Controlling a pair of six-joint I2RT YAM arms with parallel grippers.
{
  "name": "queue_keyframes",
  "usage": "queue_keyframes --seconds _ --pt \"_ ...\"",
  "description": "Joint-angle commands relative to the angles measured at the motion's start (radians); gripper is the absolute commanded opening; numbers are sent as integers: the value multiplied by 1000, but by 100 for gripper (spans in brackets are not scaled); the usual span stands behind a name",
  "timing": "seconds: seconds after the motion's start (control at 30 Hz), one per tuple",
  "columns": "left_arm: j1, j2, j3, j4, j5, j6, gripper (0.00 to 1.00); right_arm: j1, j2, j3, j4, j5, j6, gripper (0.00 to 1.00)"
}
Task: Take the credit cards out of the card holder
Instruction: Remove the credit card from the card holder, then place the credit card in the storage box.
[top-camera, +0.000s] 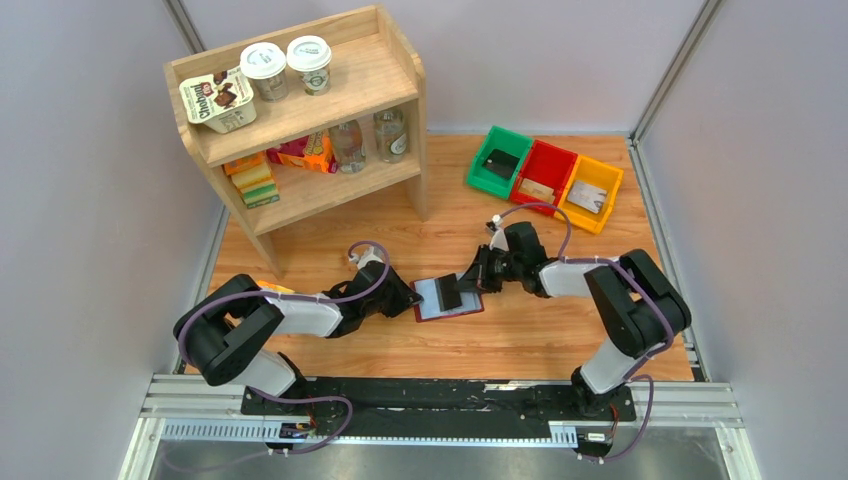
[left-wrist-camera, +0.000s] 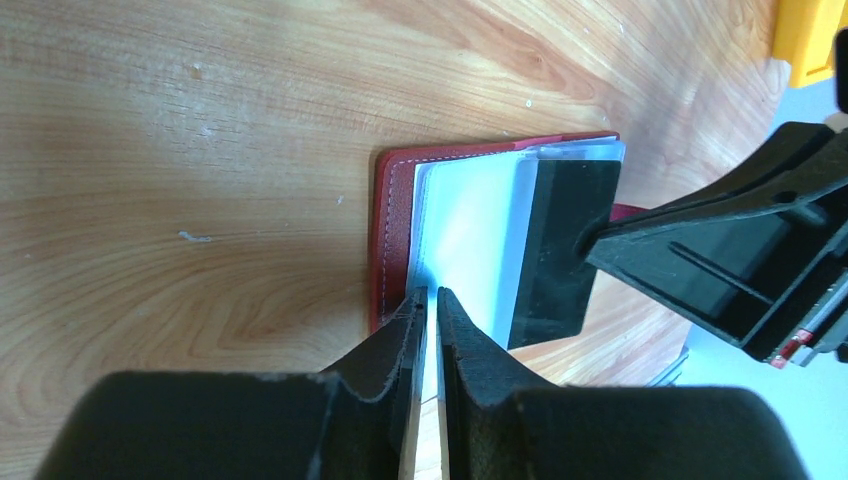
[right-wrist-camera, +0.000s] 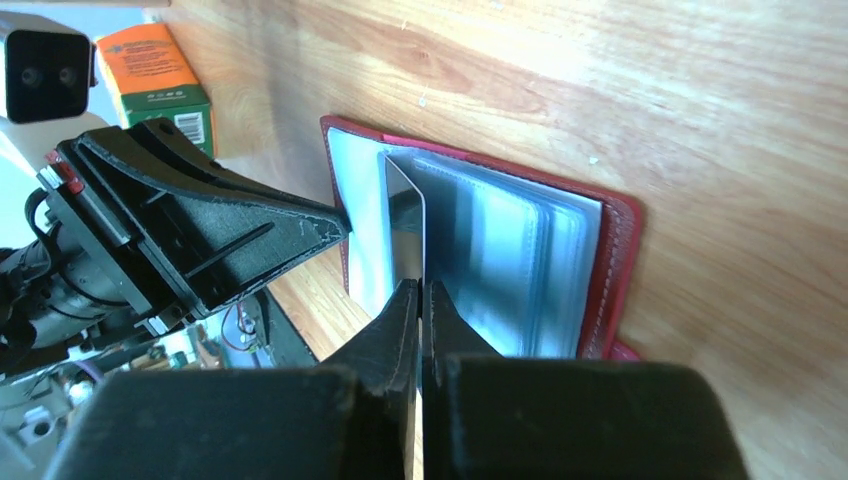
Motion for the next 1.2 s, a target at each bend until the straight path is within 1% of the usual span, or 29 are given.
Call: queue_keyframes --seconds 0.0,0.17,0.23,0.27,0.3,0.33,0.37,0.4,0.47,0.57,0.63,0.67,0.77,0.8,0.83,0.9,0.97,1.03,1.13,1.17 --pt "-5 21 -18 -184 -22 64 18 -8 -87 62 -277 132 -134 0" --pt "-5 -50 19 -250 -56 118 18 -8 -187 107 -483 233 -211 0" --pt "-5 -95 60 -303 -82 156 23 -8 -246 136 -560 268 -245 0" --pt "-5 -116 73 -322 -92 187 27 -8 -260 151 -593 288 -264 0" --pt "-5 -145 102 -371 -114 202 29 -8 -288 168 -630 305 -278 0" --pt "-5 -167 117 -426 -126 233 35 -8 -309 190 -664 319 -298 0" --pt "-5 -207 140 -448 -148 248 38 -6 -325 216 -701 336 -317 0" --pt "-5 -227 157 -498 -157 279 44 -6 -342 243 -738 353 -332 0" --pt "-5 -294 197 -572 -184 332 54 -3 -368 303 -801 397 -376 0" --pt "9 -408 277 -687 -224 441 64 8 -383 407 -874 486 -439 0" --pt "47 -469 324 -768 -209 509 71 15 -376 482 -916 532 -485 0" --pt "88 -492 341 -819 -182 529 73 18 -365 516 -930 555 -524 0" --pt "220 -590 409 -908 -99 638 74 31 -322 637 -968 630 -610 0" --pt "244 -626 426 -958 -68 658 75 35 -302 676 -971 649 -643 0" --pt "292 -640 456 -988 -57 704 76 38 -284 705 -970 699 -672 0" --pt "342 -687 493 -1057 -57 765 76 43 -251 748 -933 752 -743 0" --pt "356 -735 511 -1112 -121 828 76 44 -225 748 -855 785 -856 0" --pt "356 -787 510 -1147 -201 879 76 46 -199 721 -734 822 -961 0" --pt "354 -885 452 -1135 -322 914 76 46 -141 698 -558 871 -1129 0" --pt "356 -900 434 -1122 -339 923 76 44 -112 699 -507 879 -1177 0"
